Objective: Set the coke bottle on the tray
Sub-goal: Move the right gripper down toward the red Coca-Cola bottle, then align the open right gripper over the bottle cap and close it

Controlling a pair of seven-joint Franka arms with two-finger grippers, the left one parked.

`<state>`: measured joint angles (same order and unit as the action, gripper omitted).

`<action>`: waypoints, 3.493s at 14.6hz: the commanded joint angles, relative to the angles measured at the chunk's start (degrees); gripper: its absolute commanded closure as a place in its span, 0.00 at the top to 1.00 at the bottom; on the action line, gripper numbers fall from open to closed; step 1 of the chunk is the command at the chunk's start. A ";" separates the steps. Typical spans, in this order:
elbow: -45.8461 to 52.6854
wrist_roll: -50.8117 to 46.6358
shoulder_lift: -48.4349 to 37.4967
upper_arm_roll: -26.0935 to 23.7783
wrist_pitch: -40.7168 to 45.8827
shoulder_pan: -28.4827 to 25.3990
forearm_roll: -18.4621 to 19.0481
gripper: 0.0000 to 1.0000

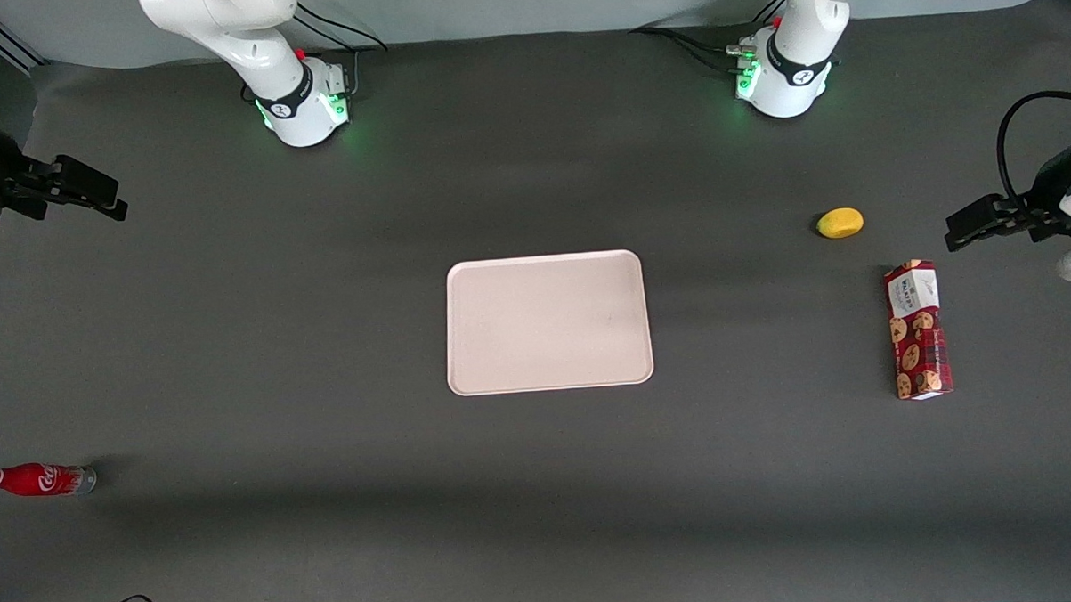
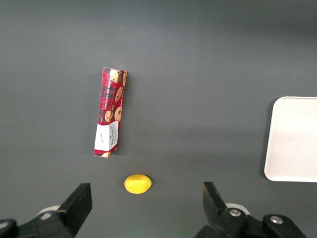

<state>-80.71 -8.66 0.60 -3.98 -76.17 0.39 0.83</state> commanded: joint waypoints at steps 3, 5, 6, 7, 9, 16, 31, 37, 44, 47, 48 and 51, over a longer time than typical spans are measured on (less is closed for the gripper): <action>-0.06 -0.49 -0.87 -0.24 0.24 -0.75 -0.31 1.00; -0.23 2.05 -0.34 0.02 -0.38 1.35 0.22 1.00; -0.41 7.03 0.62 -0.06 -1.68 4.15 1.79 1.00; -0.50 13.17 2.80 -0.06 -3.79 7.05 3.20 1.00; -0.32 25.57 6.58 0.03 -7.65 12.42 4.00 1.00; 4.66 62.32 26.17 0.03 -32.00 22.81 7.70 1.00; 24.73 89.35 51.07 -0.32 -45.55 27.20 1.54 1.00; 24.82 89.35 51.96 -0.15 -46.35 27.73 -0.66 0.83; 24.82 89.43 51.87 -0.15 -46.35 27.47 -0.57 0.42; 24.82 89.43 51.87 -0.15 -46.35 27.47 -0.48 0.28; 24.82 89.35 51.78 -0.15 -46.35 27.47 -0.48 0.23; 24.73 89.17 50.99 -0.06 -46.00 27.47 -0.48 0.07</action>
<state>-57.59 79.04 51.34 -3.95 -122.52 27.70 1.20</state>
